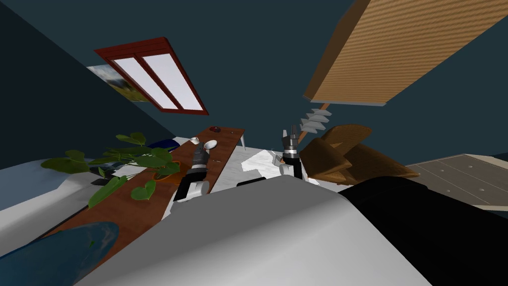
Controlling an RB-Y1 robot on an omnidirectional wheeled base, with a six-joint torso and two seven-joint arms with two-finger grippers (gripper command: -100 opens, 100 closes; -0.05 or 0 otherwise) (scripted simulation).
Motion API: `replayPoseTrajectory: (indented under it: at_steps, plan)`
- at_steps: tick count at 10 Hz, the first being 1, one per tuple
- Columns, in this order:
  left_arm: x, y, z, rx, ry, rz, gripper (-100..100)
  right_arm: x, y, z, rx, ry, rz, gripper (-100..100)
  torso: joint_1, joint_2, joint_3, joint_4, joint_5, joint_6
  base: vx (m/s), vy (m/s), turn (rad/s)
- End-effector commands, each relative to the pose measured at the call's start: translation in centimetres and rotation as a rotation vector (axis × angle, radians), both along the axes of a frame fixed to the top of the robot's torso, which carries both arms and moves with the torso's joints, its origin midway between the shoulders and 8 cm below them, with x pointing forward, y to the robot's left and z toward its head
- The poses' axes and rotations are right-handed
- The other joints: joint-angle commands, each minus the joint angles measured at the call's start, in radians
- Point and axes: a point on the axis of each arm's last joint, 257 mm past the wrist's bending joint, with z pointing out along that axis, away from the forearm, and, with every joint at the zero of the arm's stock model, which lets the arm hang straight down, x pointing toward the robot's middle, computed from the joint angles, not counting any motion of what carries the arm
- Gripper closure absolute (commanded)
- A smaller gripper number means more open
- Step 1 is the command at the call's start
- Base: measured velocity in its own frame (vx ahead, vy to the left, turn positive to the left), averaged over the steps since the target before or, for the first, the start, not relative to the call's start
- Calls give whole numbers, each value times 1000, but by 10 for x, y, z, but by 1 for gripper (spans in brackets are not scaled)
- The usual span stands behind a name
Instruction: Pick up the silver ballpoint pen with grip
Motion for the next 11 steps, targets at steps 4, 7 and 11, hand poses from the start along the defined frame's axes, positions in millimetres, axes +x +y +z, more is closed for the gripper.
replayPoseTrajectory:
  at_steps: [4,7,11]
  plan:
    - [11,16,-51,11,155,22,-100,0,0,0,0,0,0,0,-1,0,0,0,0,0,10,-43,-30]
    - [14,32,-93,26,279,41,-100,0,0,0,0,0,0,0,0,-1,0,0,0,0,25,-41,-27]
    - [10,49,-140,45,430,59,-100,0,0,0,0,0,0,0,0,-1,-1,0,0,0,34,-41,-15]
